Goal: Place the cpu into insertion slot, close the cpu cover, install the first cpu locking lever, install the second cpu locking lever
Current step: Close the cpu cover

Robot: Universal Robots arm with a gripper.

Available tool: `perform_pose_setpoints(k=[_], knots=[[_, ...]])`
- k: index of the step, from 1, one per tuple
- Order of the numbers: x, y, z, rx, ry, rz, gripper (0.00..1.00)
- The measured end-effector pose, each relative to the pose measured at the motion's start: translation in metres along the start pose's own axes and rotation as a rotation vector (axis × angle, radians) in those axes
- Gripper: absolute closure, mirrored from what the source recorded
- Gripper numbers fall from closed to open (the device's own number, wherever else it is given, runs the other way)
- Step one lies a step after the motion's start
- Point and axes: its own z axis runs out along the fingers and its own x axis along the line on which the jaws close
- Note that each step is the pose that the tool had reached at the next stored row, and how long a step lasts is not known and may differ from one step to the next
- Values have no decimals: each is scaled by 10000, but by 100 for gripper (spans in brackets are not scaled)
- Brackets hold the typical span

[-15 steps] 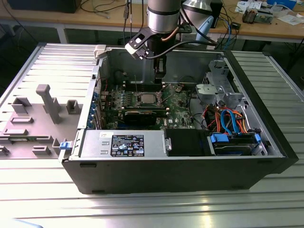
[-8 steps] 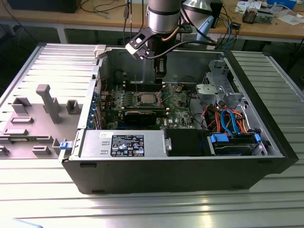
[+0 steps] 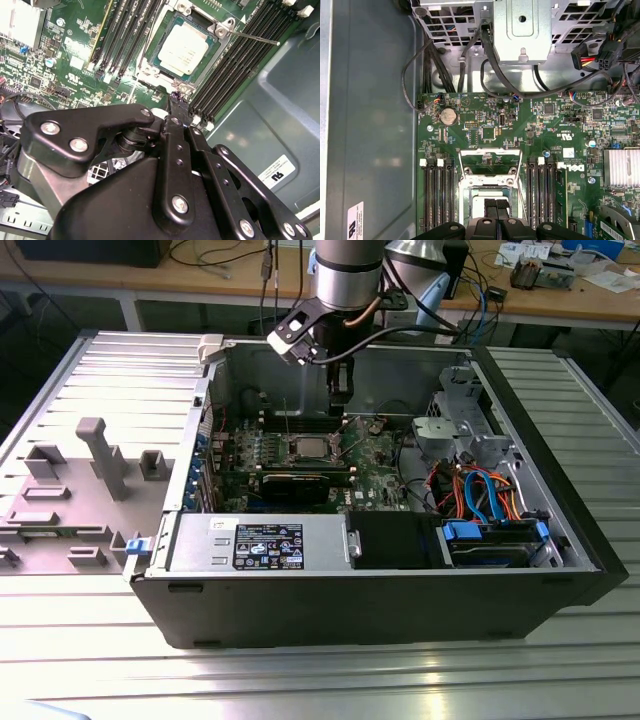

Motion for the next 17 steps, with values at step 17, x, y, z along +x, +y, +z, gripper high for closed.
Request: perform_pose_setpoints(k=[17], knots=[[1,11,-83,1,0,-3,89]])
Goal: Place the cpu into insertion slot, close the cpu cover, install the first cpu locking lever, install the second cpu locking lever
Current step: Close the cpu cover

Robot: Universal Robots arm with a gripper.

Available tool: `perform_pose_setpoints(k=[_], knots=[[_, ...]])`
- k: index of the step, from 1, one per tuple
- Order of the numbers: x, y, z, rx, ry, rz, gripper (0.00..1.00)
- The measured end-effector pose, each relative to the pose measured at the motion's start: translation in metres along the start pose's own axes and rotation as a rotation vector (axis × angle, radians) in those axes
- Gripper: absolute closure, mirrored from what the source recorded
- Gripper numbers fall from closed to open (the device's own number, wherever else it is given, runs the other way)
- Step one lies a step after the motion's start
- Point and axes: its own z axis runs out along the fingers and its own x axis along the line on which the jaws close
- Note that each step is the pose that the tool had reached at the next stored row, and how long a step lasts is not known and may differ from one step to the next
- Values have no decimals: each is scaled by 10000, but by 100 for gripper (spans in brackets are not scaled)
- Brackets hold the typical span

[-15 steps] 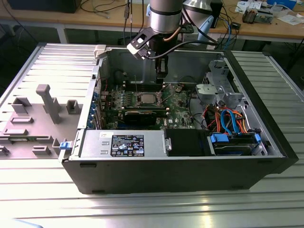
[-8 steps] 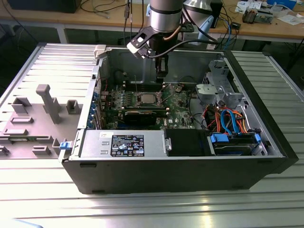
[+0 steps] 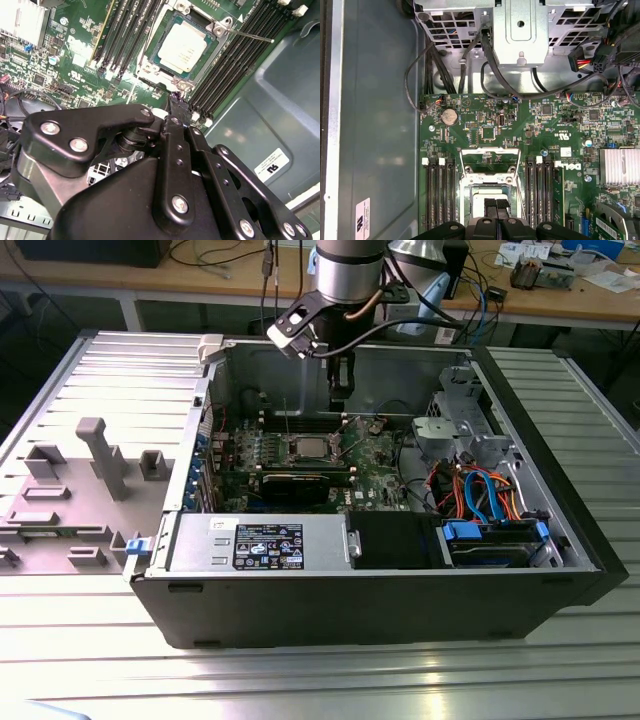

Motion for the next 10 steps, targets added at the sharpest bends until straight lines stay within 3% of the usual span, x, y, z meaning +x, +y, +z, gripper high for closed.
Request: perform_pose_setpoints(k=[10], knots=[[1,143,5,-1,1,0,89]])
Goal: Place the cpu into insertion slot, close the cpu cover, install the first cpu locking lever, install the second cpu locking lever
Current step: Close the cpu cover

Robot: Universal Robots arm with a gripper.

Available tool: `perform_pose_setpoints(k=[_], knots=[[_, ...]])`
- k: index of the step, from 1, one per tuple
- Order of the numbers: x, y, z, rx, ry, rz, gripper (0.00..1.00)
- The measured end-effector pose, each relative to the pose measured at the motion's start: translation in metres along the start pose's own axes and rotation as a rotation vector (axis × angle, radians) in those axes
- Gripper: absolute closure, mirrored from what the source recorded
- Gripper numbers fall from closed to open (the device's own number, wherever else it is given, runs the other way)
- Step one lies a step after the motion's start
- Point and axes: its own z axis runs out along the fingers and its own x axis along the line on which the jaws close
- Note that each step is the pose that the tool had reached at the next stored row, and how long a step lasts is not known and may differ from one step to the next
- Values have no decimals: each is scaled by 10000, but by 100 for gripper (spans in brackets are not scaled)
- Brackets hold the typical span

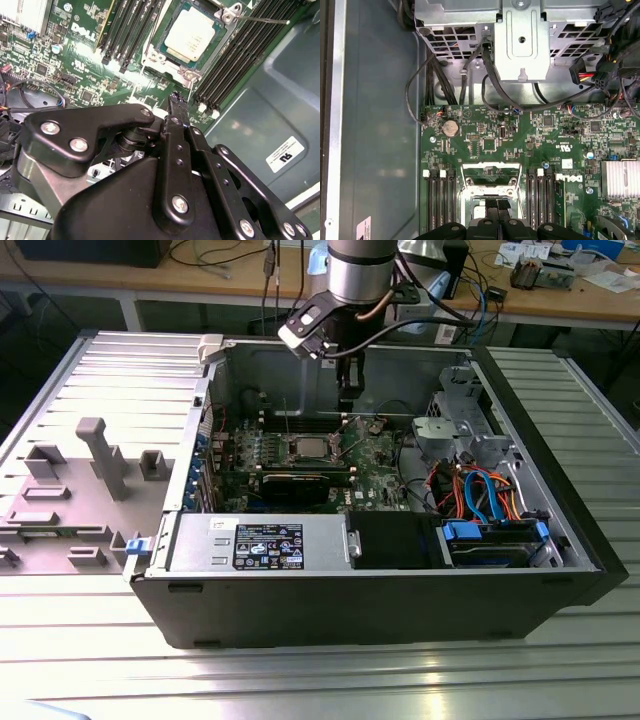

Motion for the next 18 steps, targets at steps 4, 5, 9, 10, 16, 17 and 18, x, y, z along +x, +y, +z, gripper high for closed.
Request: perform_pose_setpoints(k=[4,5,9,10,16,17,18], knots=[[0,33,1,0,1,-6,89],[0,39,1,0,0,-8,89],[1,69,2,0,0,-17,89],[1,69,2,0,0,-16,89],[1,75,5,1,0,-22,89],[1,77,7,1,0,-20,89],[1,79,8,1,0,-20,89]])
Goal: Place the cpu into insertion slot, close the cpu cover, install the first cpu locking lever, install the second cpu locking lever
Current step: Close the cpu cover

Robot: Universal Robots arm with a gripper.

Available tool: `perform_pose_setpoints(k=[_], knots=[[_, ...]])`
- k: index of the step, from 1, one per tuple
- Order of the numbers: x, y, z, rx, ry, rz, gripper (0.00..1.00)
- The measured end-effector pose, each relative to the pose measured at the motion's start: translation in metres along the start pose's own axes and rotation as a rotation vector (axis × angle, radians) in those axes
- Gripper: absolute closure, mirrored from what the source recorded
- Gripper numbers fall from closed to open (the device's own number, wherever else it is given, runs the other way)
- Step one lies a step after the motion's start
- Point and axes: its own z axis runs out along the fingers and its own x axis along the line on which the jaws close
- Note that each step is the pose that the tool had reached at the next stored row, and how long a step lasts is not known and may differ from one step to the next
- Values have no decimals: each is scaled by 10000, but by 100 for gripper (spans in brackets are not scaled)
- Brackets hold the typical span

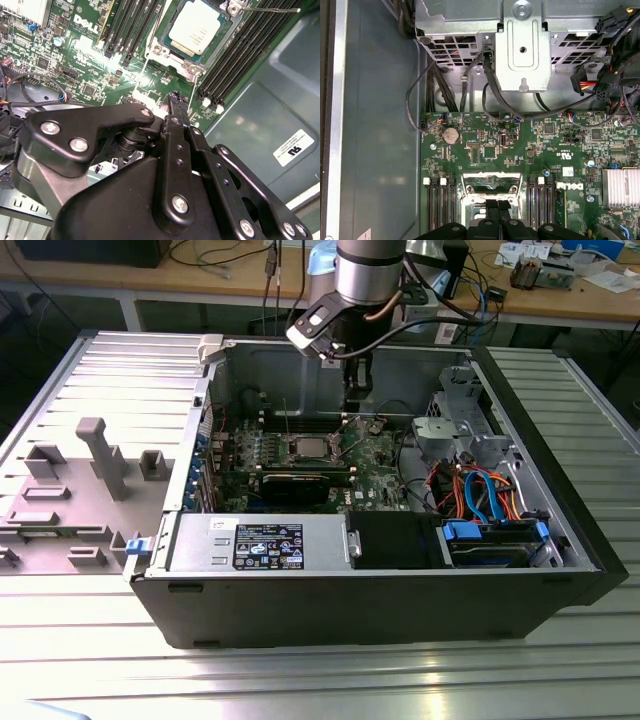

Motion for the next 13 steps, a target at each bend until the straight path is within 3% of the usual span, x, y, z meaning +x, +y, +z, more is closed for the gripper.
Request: perform_pose_setpoints(k=[13], knots=[[0,10,5,0,1,-1,89]])
